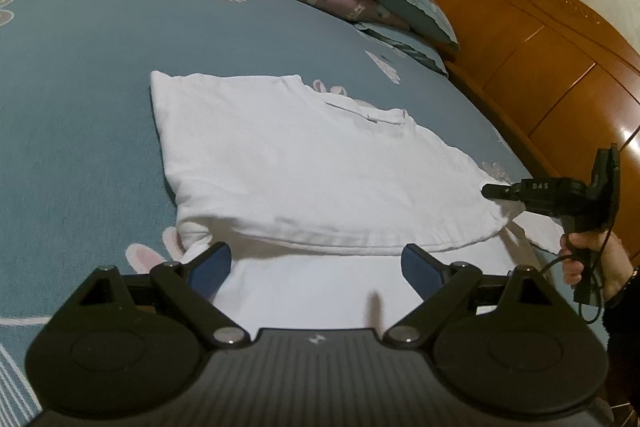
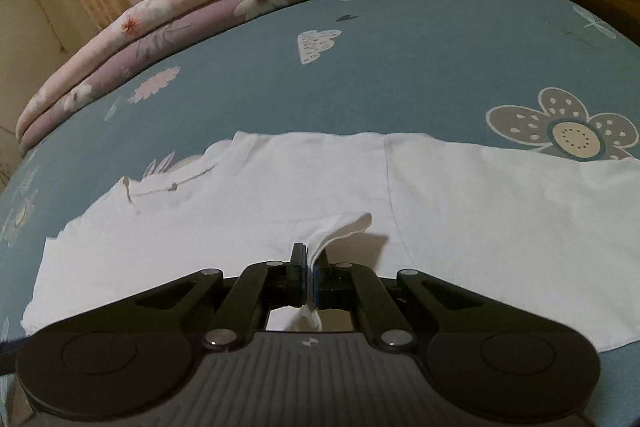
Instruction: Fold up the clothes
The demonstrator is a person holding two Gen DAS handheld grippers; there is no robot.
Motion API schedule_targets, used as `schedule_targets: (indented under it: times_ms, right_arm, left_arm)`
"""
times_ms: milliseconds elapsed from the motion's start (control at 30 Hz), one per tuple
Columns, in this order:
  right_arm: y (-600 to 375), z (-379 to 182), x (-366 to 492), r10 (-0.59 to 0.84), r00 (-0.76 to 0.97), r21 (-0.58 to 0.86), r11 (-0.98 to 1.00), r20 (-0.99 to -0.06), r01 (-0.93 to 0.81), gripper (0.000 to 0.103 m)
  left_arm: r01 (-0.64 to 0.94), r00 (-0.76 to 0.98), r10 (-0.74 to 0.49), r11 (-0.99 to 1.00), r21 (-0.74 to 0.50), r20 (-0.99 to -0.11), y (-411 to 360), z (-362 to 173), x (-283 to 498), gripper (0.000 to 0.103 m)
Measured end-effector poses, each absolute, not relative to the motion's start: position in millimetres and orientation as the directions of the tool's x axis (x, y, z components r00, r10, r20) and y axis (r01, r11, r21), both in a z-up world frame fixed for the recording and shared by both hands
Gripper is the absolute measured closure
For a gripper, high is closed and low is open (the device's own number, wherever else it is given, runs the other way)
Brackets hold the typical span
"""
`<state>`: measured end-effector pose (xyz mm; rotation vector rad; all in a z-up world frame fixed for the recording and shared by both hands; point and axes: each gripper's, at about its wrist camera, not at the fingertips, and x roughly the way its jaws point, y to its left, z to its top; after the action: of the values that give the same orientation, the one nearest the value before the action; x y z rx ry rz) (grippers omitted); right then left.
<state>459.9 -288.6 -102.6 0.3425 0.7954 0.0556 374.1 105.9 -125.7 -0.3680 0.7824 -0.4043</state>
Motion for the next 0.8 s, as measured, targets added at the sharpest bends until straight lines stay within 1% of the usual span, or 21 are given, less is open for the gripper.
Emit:
schedule_targets:
  times_ms: [167,400,500,533,567,633,667,733,800]
  right_arm:
    - [-285.3,-95.9,470.0,0.159,0.711,0.292,0.954,-0.685,0.067,0.1]
    - [-285.8,-84.8,471.4,0.15,0.746,0.278,0.959,-0.649,0.048,0.1]
    - [-285.5,-88.0,473.3,0.14,0.738,0.256,0.965,-0.661,0.046,0.099]
    - [-285.8,-92.6,474.7,0.131,0.719,0.245,0.968,-0.682,0.057,0.099]
    - [-286.1,-97.2,476.1,0.121,0.701,0.234,0.97,-0.703,0.068,0.096]
    - [-286.8,-102.8,475.3,0.091,0.681,0.206,0.974,-0.727,0.09,0.088]
    - [-287.2,-103.5,473.4,0.071,0.679,0.19,0.977,-0.73,0.102,0.082]
    - [-288.1,-93.2,466.3,0.032,0.707,0.169,0.978,-0.707,0.125,0.08]
    - [-286.9,-77.5,461.4,0.034,0.745,0.16,0.982,-0.666,0.098,0.08]
  left_arm:
    - [0.225,0.633,-0.505,0.845,-0.485,-0.587,109.6,-121.1,372.4,0.011]
    - [0.231,0.63,-0.499,0.852,-0.47,-0.595,106.6,-122.7,372.7,0.011]
    - [0.23,0.628,-0.502,0.849,-0.475,-0.594,107.5,-122.8,372.4,0.011]
    - [0.228,0.627,-0.503,0.849,-0.477,-0.595,107.9,-123.1,372.5,0.011]
    - [0.227,0.627,-0.502,0.849,-0.477,-0.596,108.0,-123.0,372.6,0.011]
    - [0.228,0.627,-0.502,0.85,-0.475,-0.596,108.1,-122.0,372.2,0.011]
    - [0.228,0.628,-0.501,0.85,-0.475,-0.595,108.4,-121.1,371.6,0.011]
    - [0.242,0.624,-0.523,0.835,-0.493,-0.58,108.0,-116.5,369.3,0.011]
    - [0.256,0.619,-0.547,0.819,-0.513,-0.564,107.5,-111.6,366.9,0.011]
